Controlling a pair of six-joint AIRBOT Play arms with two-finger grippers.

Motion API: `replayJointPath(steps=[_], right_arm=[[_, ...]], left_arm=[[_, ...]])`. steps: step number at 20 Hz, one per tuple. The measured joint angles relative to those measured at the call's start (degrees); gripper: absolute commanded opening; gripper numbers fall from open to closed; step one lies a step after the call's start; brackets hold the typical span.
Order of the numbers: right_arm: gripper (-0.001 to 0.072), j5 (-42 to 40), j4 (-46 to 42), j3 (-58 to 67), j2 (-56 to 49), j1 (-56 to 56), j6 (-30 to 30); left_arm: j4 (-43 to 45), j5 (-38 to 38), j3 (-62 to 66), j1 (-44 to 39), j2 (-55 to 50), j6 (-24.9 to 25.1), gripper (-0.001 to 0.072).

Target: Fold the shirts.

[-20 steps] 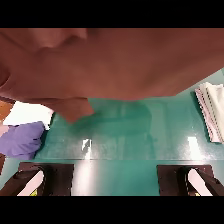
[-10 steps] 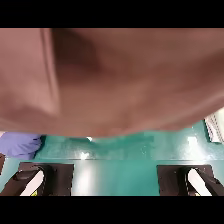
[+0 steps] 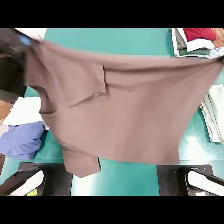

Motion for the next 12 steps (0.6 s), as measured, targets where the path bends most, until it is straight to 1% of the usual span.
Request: replayJointPath(steps=[3, 7, 10, 12], right_arm=[[0.0016, -2.1, -1.5, -1.8, -10.1, 3.0, -0.1], [0.0015, -11.2, -1.7, -2.6, -19.7, 4.8, 0.1], [0.0015, -18.7, -1.6, -2.8, -22.8, 5.2, 1.0], [0.0015, -22.2, -1.6, -2.5, -23.7, 5.4, 1.3]], left_arm=[[0.0, 2.3, -3.9, 0.0, -11.6, 2.0, 0.0025], [-2.8, 10.6, -4.9, 0.0, -23.5, 5.7, 0.0025], [-5.2, 16.2, -3.1, 0.0, -28.2, 9.2, 0.0025], [-5.8, 18.4, -1.2, 0.0, -29.7, 11.8, 0.0025]])
